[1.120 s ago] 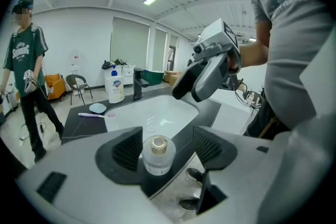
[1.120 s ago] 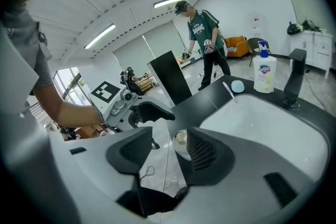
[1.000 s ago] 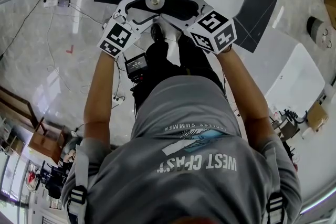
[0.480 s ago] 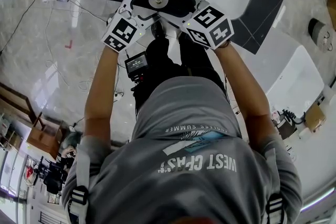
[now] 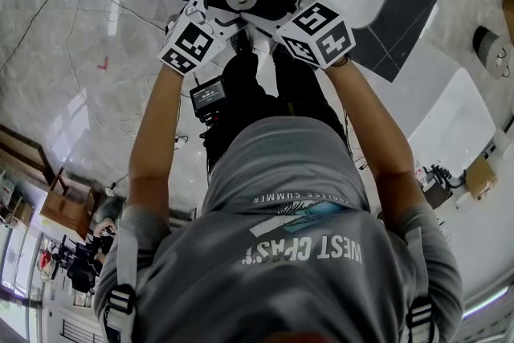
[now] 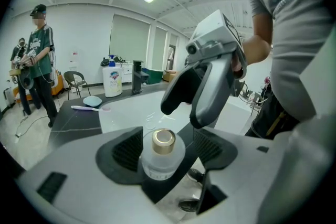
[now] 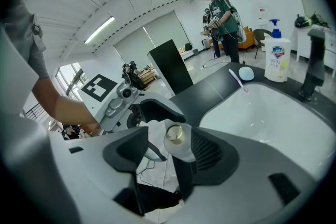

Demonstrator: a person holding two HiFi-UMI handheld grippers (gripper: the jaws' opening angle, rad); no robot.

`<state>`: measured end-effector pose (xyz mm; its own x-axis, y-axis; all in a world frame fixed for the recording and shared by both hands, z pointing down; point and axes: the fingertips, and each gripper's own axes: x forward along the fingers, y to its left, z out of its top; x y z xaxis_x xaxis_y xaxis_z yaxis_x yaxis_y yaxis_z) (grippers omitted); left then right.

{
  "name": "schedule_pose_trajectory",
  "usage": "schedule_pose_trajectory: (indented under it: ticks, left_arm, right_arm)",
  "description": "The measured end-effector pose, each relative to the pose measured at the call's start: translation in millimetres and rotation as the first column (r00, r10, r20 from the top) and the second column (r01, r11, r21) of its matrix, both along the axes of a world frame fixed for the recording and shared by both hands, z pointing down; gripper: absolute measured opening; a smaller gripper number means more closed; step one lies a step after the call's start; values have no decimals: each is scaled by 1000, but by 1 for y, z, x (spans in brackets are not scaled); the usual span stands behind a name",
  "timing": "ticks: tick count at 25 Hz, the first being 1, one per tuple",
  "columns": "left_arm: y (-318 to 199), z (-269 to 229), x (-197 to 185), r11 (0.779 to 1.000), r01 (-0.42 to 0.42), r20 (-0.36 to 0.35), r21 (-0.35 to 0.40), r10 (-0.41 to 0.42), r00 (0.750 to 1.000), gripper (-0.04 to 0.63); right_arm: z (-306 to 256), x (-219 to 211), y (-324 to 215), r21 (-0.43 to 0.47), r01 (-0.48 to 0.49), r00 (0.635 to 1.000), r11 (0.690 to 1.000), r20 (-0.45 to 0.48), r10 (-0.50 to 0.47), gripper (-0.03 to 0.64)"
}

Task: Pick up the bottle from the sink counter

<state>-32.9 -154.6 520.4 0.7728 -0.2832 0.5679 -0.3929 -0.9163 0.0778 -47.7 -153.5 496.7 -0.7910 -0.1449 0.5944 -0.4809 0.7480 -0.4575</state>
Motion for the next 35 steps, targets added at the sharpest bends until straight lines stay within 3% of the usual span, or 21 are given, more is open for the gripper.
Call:
schedule_pose_trajectory:
  ticks: [11,35]
  left_arm:
    - [-5,7,2,1000,0,6,3,0,1000,296]
    - [-8,8,-2,996,5,-29,87,-2,1000,259]
  right_arm:
    - [9,-2,-3,-17,-2,1000,1000,-4,2,242]
    - [18,-8,-6,-48,-32,999,998,36,34,242]
